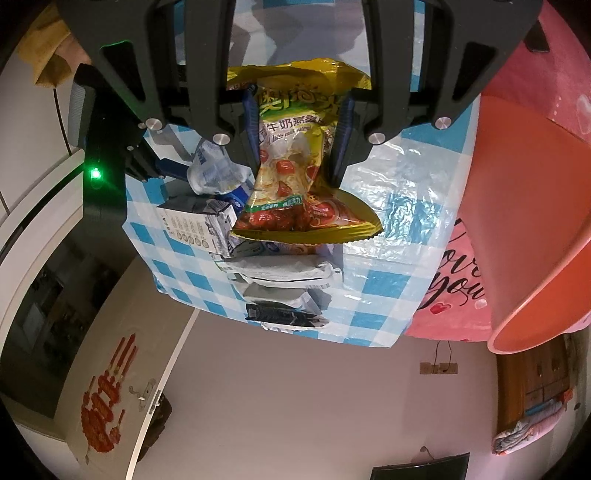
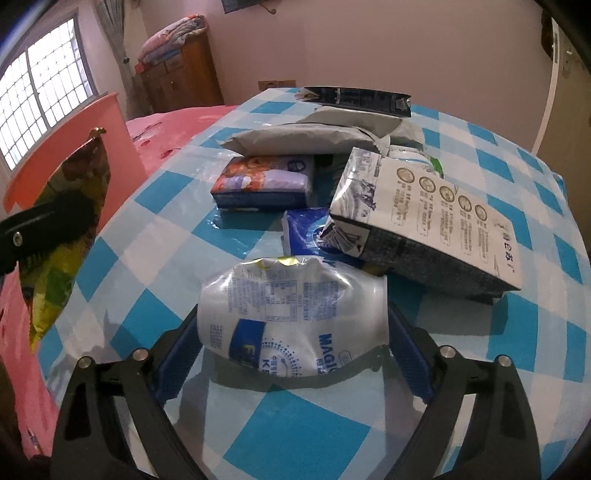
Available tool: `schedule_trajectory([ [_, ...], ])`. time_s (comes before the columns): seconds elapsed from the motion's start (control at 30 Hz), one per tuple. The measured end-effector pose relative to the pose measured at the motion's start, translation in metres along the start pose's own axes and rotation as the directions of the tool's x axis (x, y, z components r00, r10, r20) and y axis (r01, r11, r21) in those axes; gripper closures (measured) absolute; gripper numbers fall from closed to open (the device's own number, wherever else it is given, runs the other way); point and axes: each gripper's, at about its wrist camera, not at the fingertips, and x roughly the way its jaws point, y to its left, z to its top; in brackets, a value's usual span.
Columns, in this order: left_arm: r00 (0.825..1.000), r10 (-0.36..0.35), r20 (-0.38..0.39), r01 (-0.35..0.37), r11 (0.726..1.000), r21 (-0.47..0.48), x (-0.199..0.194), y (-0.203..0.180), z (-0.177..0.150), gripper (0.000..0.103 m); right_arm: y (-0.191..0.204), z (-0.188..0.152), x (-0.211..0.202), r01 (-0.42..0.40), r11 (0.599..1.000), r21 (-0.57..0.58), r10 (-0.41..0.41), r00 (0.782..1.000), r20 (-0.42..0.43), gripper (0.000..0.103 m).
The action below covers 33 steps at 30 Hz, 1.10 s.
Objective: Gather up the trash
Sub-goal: 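Carry the chip bag with the left gripper while the right gripper grasps the white milk bag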
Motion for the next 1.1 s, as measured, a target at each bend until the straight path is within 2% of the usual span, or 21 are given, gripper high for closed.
schedule_trajectory([
  [0.3,0.999,-0.006,0.043,0.006,1.0,-0.015,-0.017,0.006,0.003,0.068,0.001,0.003,-0.023,-0.016,1.0,0.017,0.016,0.999,0.032,0.012],
  [0.43,0.996,0.004,0.092,-0.002,1.0,-0.023,-0.037,0.012,0.01,0.068,0.01,0.024,-0.044,-0.074,0.997,0.022,0.073,0.995,0.072,0.012],
  [0.6,0.983,0.057,0.172,-0.049,0.997,-0.052,-0.07,0.033,0.022,0.068,0.036,0.063,-0.064,-0.173,0.985,-0.022,0.174,0.977,0.121,0.012],
  [0.7,0.965,0.125,0.229,-0.107,0.99,-0.088,-0.095,0.055,0.031,0.068,0.063,0.095,-0.075,-0.248,0.966,-0.069,0.256,0.955,0.15,0.012],
  [0.87,0.936,0.231,0.267,-0.191,0.967,-0.168,-0.121,0.098,0.042,0.068,0.109,0.144,-0.082,-0.364,0.922,-0.134,0.383,0.907,0.174,0.012],
  [0.93,0.922,0.28,0.268,-0.229,0.951,-0.208,-0.126,0.119,0.046,0.068,0.134,0.163,-0.081,-0.4,0.901,-0.17,0.428,0.886,0.181,0.012],
  [1.1,0.913,0.338,0.226,-0.268,0.919,-0.29,-0.121,0.159,0.05,0.068,0.181,0.192,-0.065,-0.458,0.858,-0.233,0.499,0.851,0.162,0.012],
])
